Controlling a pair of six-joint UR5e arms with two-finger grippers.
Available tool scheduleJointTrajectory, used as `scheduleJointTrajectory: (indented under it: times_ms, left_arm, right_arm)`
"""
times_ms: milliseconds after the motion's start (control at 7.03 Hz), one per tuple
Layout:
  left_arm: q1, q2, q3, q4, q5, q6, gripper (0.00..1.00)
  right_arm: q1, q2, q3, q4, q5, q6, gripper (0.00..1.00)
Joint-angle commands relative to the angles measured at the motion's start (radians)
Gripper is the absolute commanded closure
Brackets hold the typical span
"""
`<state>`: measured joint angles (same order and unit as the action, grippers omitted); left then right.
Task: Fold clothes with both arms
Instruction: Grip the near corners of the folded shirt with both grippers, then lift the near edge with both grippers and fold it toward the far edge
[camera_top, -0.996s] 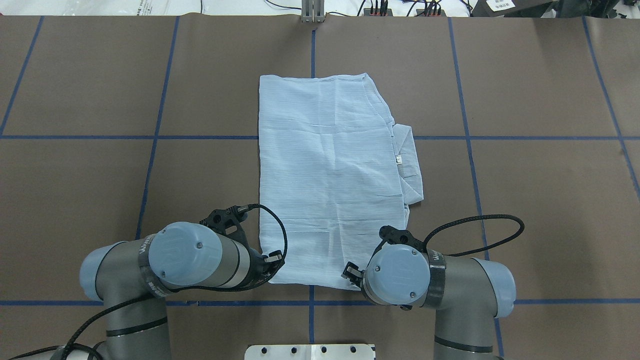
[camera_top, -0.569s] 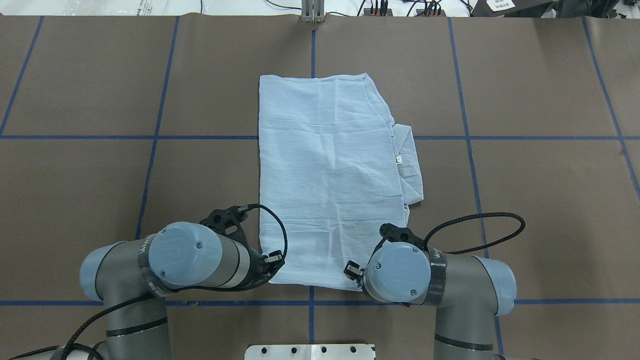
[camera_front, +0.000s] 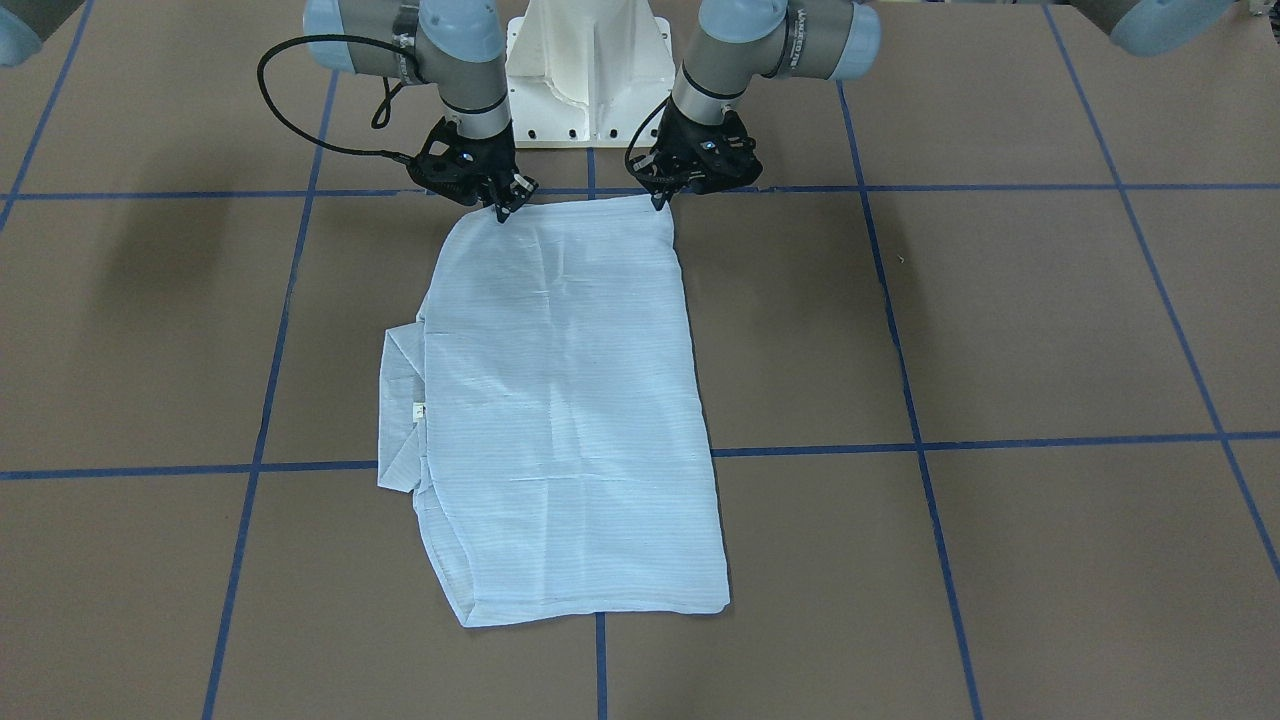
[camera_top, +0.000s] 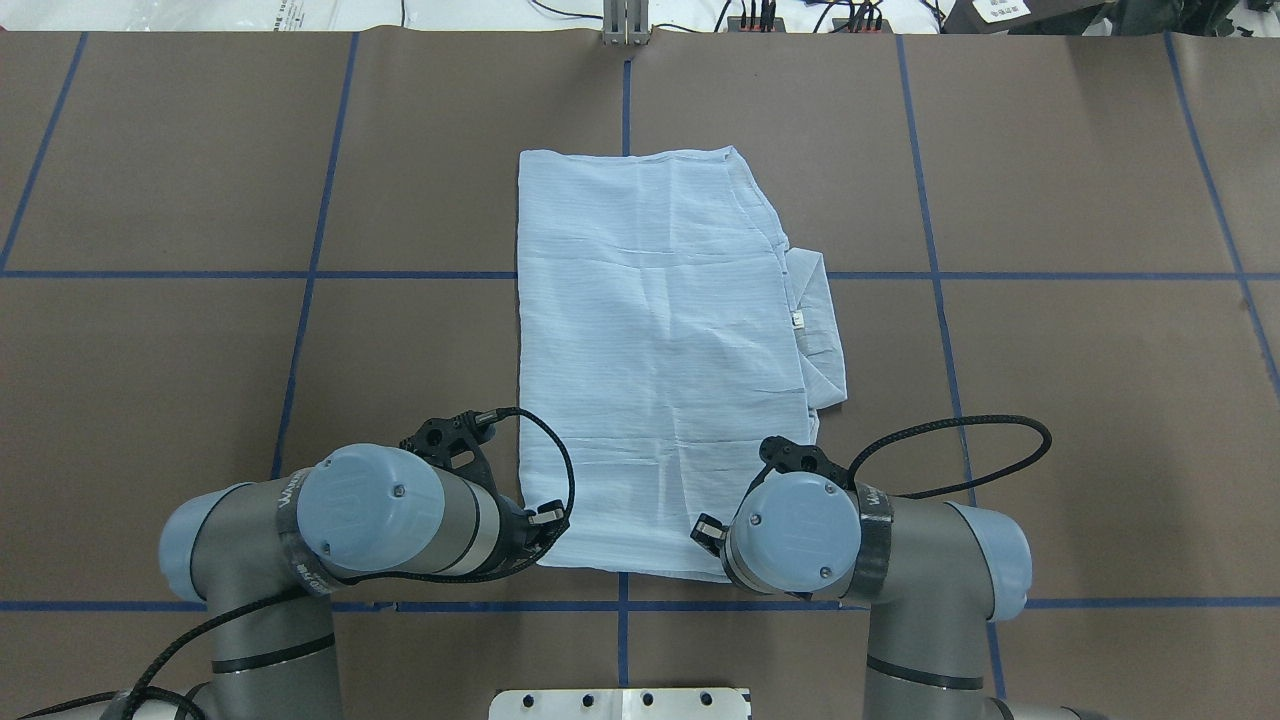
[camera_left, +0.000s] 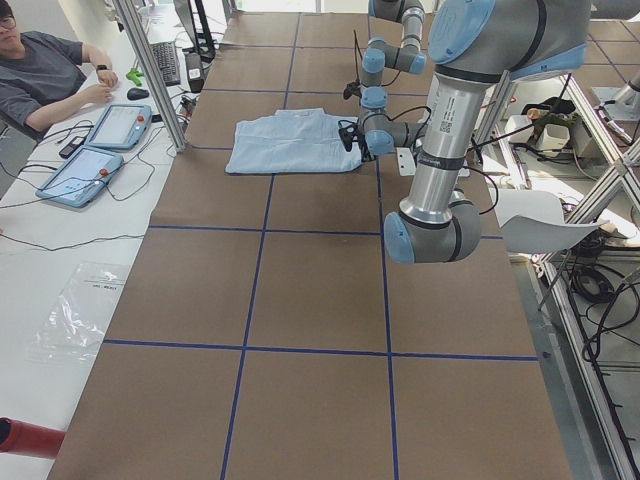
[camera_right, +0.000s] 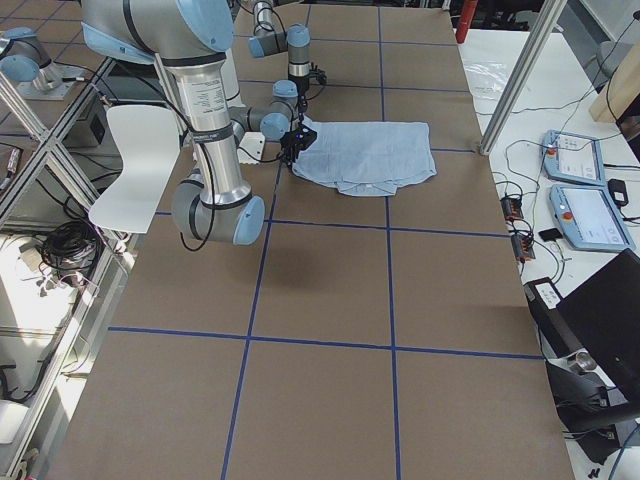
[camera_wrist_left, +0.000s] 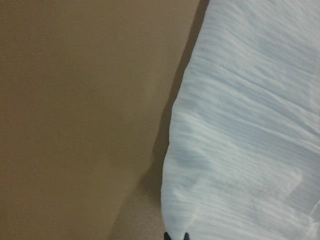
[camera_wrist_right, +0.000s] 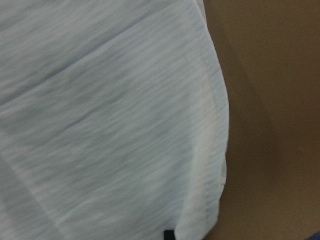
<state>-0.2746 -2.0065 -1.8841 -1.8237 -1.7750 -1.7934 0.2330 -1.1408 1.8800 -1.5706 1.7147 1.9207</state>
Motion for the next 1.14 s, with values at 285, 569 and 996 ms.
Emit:
scheduleJointTrajectory:
  times_ms: [285,569,996]
  left_arm:
    - [-0.021,0.003,-0.042,0.003,-0.004,0.008,1.00]
    - [-0.017,0.009,-0.100,0.047,-0.044,0.009,1.00]
    - [-0.009,0.003,-0.248,0.165,-0.113,0.008,1.00]
  right_arm:
    - [0.038,0.021,0.063,-0.002,0.014,0.021,1.00]
    - [0.046,0.004,0.135,-0.002,0.048,0.020,1.00]
    - [0.052,0.000,0.269,-0.003,0.133,0.020,1.00]
